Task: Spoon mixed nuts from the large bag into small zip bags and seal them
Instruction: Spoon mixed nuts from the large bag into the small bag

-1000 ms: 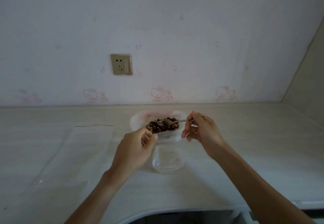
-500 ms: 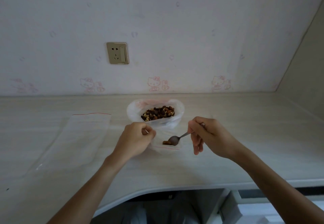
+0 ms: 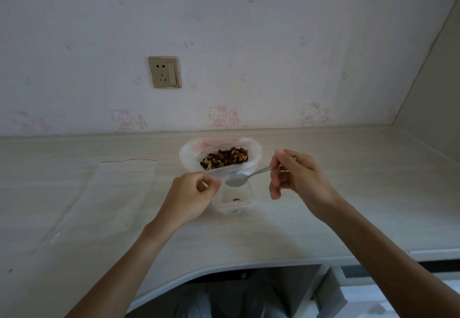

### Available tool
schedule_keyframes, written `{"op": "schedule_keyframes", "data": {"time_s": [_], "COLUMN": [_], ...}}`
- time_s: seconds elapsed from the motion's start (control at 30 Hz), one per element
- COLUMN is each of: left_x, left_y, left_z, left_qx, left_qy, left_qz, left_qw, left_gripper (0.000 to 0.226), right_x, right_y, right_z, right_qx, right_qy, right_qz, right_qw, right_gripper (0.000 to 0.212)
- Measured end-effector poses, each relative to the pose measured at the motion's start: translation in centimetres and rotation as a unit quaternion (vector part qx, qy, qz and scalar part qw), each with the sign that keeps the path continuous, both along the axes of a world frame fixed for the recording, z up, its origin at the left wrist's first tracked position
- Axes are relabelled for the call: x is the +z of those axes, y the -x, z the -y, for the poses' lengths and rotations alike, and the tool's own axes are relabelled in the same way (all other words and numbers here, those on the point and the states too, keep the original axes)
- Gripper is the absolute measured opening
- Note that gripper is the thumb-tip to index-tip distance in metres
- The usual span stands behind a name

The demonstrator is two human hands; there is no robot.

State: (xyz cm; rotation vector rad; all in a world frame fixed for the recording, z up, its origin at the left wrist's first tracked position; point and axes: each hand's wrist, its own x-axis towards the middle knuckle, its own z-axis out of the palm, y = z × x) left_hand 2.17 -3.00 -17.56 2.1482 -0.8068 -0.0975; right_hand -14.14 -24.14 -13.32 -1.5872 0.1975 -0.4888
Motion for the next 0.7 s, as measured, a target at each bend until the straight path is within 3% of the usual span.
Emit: {"op": "schedule_keyframes", "data": {"time_s": [0.1,0.2,0.33,0.53,0.6,0.7], "left_x": [0.1,0.4,0.7,0.9,0.5,-0.8], "left_y": [-0.8,-2.6,-5.0,-6.2,-6.2,-5.7], "left_z": [-0.3,-0.8,-0.8,1.5,2.5,3.3], "left_qx": [0.027,0.087,0.165,0.172,0.175,0.181], "left_qy": [0.019,0.018,0.021,0.017,0.025,0.011], "left_qz": [-0.008,-0.021,-0.089,-0.115,-0.091,0.014], "left_qw": [0.999,0.996,0.982,0.978,0.980,0.983], "left_gripper": [0.032,0.041,0.055,0.080,0.073,0.048], "right_x": [-0.6,-0.7,0.0,1.2,1.3,1.3], "right_y": [-1.2,-2.5,-4.3,-6.4,-6.8,-7.3], "right_z": [0.5,0.8,1.1,1.0,1.3,1.6], "right_qx": [-0.024,-0.064,-0.101,-0.056,-0.049,-0.067], "right_qy": [-0.105,-0.120,-0.057,0.042,0.073,0.118], "right_qz": [0.013,0.011,-0.009,-0.043,-0.050,-0.065], "right_qw": [0.994,0.991,0.993,0.997,0.995,0.989], "right_gripper": [0.035,0.034,0.037,0.040,0.036,0.037]}}
